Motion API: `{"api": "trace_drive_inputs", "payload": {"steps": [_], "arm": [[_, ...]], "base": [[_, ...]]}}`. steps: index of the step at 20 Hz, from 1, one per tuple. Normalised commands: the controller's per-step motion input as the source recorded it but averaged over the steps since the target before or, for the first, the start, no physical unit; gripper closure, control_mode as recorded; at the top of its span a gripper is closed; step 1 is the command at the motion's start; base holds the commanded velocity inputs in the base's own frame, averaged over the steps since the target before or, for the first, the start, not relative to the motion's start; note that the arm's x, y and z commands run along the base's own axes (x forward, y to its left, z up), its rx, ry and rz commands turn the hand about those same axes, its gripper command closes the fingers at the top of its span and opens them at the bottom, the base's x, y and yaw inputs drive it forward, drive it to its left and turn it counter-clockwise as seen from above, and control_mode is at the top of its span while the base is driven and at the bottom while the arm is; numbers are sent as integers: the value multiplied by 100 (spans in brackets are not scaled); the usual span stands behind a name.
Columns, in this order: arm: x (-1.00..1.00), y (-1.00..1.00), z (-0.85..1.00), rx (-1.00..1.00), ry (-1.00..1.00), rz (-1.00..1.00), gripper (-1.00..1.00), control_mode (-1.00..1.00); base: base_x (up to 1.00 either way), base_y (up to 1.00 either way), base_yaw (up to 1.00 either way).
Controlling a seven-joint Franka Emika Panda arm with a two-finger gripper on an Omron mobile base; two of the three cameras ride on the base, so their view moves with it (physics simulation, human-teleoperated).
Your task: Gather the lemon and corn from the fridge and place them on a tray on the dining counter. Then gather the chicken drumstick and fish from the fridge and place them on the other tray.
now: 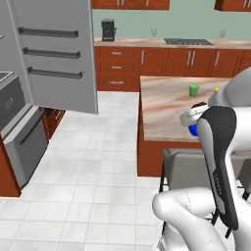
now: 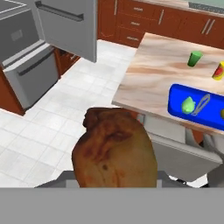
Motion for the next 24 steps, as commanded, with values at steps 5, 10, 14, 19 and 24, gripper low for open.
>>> {"api": "trace_drive_inputs", "payload": {"steps": [5, 10, 14, 19, 24], "arm": [[0, 0, 0, 0, 0, 0, 100, 100], [0, 0, 0, 0, 0, 0, 100, 100], [0, 0, 0, 0, 0, 0, 100, 100], [0, 0, 0, 0, 0, 0, 100, 100], [0, 0, 0, 0, 0, 0, 100, 100]], "base": [[21, -77, -12], [30, -83, -11], [32, -84, -11], [26, -86, -11], [31, -78, -10]]}}
